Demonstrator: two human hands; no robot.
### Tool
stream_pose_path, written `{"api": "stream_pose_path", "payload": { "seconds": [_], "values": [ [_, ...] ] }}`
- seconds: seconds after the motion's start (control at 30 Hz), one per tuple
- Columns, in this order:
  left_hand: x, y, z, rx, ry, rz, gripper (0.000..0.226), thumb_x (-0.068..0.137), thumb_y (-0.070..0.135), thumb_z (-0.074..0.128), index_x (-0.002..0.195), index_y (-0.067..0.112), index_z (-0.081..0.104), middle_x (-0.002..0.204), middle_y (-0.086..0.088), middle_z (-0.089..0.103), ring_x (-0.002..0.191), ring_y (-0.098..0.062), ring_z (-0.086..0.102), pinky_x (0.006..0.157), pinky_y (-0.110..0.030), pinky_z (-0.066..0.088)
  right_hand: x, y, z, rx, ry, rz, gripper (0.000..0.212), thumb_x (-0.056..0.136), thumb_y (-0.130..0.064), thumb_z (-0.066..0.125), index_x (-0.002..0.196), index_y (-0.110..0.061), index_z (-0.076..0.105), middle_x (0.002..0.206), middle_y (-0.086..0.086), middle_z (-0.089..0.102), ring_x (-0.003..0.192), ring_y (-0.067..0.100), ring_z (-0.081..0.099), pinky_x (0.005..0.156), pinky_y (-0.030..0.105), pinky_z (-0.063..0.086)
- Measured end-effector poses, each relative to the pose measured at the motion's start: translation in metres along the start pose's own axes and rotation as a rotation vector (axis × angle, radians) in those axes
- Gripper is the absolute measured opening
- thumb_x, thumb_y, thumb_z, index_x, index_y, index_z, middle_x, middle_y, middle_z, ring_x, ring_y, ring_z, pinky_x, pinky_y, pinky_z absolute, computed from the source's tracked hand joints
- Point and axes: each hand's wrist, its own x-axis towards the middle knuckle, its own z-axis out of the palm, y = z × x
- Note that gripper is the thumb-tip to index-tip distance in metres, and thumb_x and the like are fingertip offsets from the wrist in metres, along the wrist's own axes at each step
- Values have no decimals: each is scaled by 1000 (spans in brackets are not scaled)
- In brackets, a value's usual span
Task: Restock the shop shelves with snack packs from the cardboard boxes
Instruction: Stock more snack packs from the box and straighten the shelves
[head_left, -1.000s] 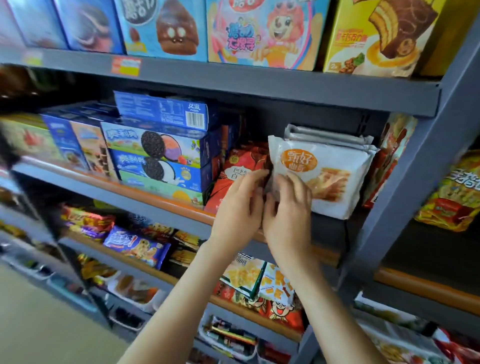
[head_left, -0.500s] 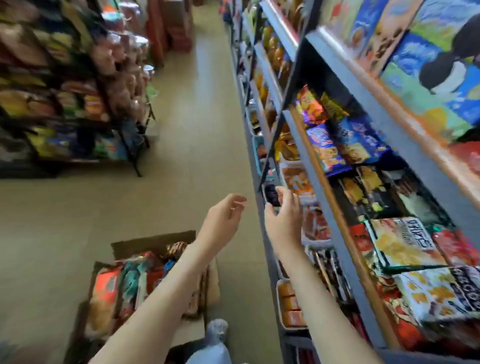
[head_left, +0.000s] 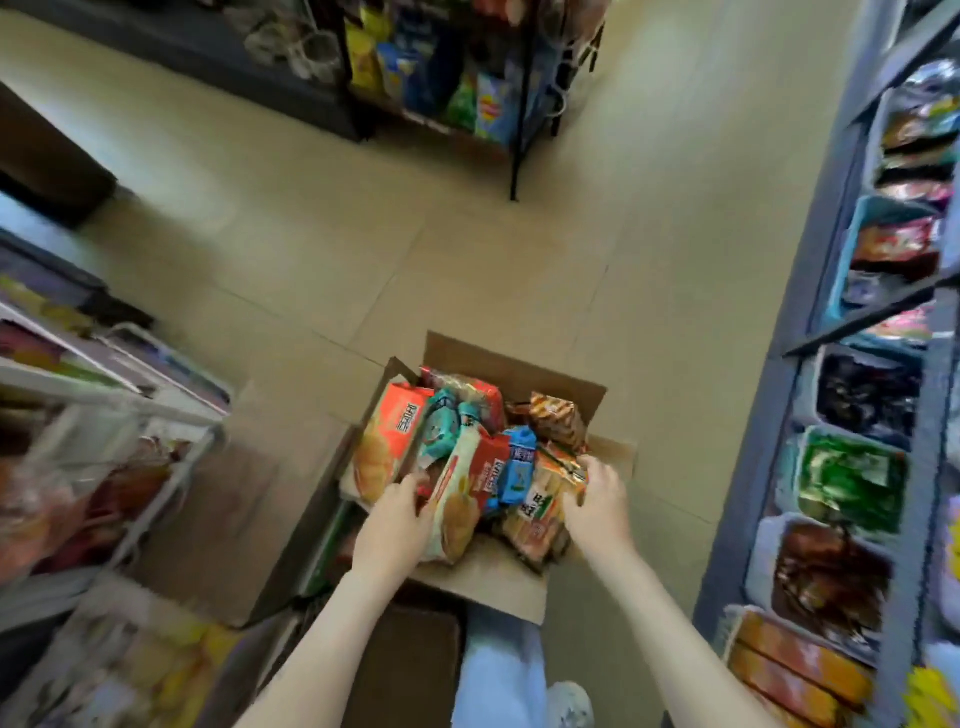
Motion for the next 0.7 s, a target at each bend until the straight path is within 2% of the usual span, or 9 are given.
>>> {"api": "stream_pose_path", "payload": {
  "seconds": [0.07, 0.17, 0.3, 0.33, 0.4, 0.47, 0.5, 0.6, 0.7],
  "values": [
    [33, -21, 27, 47, -62, -28, 41, 97, 28, 47, 137, 27, 46, 130, -5, 54, 118, -25, 54, 88, -34, 45, 31, 7, 36, -32, -38, 18, 51, 88, -10, 60, 136, -7, 44, 137, 13, 45, 130, 28, 37, 109, 33, 26],
    [76, -49, 75, 47, -168, -104, 53, 96, 33, 48, 147, 33, 33, 137, -8, 47, 123, -28, 49, 96, -36, 43, 73, 25, 94, 52, -138, 90, 52, 86, -17, 67, 133, -11, 46, 131, 5, 51, 125, 24, 44, 105, 32, 35],
    [118, -82, 125, -21, -240, -193, 70, 94, 33, 54, 152, 35, 15, 137, -9, 43, 124, -30, 46, 98, -35, 38, 110, 38, 177, 304, -287, 345, 54, 75, -32, 80, 111, -19, 42, 119, 3, 60, 104, 19, 58, 92, 34, 47],
    [125, -89, 132, -41, -242, -191, 71, 93, 31, 55, 152, 35, 16, 137, -8, 44, 125, -29, 46, 99, -35, 38, 116, 37, 195, 382, -279, 400, 59, 72, -31, 82, 110, -19, 38, 115, 1, 59, 99, 17, 57, 89, 31, 45],
    [134, -106, 144, -85, -273, -174, 66, 94, 31, 56, 151, 37, 22, 137, -2, 48, 125, -21, 48, 101, -33, 39, 126, 32, 227, 501, -277, 495, 79, 70, -30, 84, 124, -14, 30, 115, -1, 53, 103, 17, 53, 88, 27, 41],
    [140, -120, 148, -147, -312, -175, 57, 96, 31, 53, 146, 44, 30, 133, 6, 53, 121, -15, 52, 100, -32, 44, 135, 30, 254, 569, -251, 556, 108, 65, -36, 86, 141, -13, 14, 127, 3, 48, 116, 22, 50, 99, 33, 41],
    [140, -124, 148, -170, -319, -183, 53, 98, 29, 50, 144, 46, 32, 130, 9, 54, 118, -12, 53, 97, -31, 46, 137, 30, 262, 575, -221, 578, 112, 63, -37, 86, 144, -14, 12, 131, 5, 46, 119, 24, 50, 103, 38, 41],
    [132, -117, 136, -187, -260, -205, 46, 100, 23, 45, 142, 40, 39, 124, 10, 57, 113, -7, 53, 85, -22, 45, 133, 29, 261, 563, -143, 618, 98, 67, -30, 83, 140, -13, 20, 134, 9, 46, 122, 26, 48, 105, 44, 41],
    [116, -93, 111, -219, -201, -242, 45, 99, 19, 45, 141, 36, 43, 125, 3, 58, 113, -10, 53, 83, -19, 41, 117, 17, 224, 512, -111, 612, 100, 68, -33, 81, 142, -12, 17, 138, 11, 41, 128, 30, 42, 106, 46, 39]
  ]
}}
